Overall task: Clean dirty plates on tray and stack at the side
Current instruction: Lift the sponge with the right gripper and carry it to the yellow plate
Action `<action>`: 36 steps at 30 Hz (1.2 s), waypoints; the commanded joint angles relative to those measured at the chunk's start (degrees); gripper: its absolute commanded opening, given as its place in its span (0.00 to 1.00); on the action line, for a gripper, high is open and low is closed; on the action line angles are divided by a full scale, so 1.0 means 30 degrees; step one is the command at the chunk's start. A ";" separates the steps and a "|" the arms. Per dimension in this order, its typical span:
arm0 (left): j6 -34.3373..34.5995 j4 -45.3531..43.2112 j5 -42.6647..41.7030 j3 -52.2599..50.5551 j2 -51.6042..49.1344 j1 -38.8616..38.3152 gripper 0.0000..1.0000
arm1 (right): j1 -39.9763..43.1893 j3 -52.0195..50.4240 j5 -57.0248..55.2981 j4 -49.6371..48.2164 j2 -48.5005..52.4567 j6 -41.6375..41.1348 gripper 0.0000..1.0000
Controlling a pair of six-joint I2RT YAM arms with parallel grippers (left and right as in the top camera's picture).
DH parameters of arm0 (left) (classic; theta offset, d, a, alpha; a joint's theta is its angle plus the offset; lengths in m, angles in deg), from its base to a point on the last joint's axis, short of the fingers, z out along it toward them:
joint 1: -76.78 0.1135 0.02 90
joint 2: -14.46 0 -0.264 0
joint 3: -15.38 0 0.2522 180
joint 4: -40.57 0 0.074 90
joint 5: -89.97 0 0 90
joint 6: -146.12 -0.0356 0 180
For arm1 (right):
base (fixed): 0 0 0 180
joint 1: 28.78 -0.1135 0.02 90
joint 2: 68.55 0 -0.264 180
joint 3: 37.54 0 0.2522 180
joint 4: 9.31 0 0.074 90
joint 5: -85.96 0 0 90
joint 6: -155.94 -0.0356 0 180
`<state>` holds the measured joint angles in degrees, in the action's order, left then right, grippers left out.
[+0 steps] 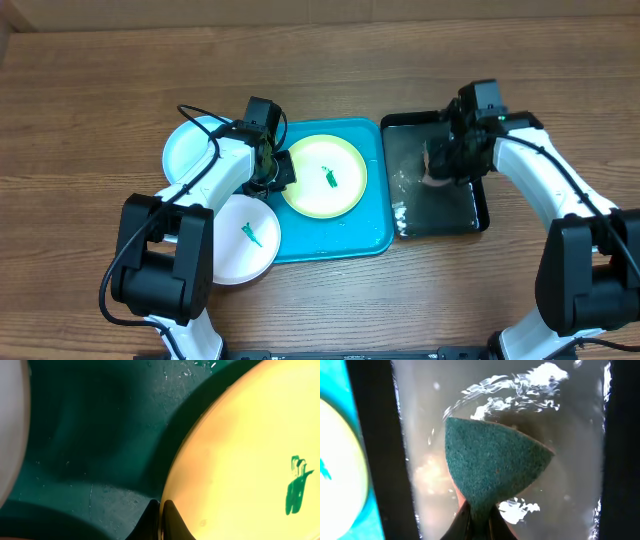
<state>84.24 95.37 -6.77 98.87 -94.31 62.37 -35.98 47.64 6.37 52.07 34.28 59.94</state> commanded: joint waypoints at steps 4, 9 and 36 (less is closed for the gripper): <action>-0.0168 -0.0350 -0.0131 -0.0124 -0.0175 -0.0270 0.04 | -0.0160 0.1486 -0.0466 0.0823 -0.0022 -0.0007 0.04; 0.0087 -0.0568 -0.0109 -0.0124 -0.0175 -0.0685 0.04 | -0.0379 0.1508 -0.0466 0.0801 -0.0051 -0.0007 0.04; 0.0146 -0.0918 -0.0117 -0.0124 -0.0211 -0.0962 0.04 | -0.4204 0.6492 -0.0284 0.4401 -0.0080 0.0991 0.04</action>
<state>84.32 92.88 -6.92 98.87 -94.31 59.88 -45.75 64.55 3.20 65.71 34.28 62.56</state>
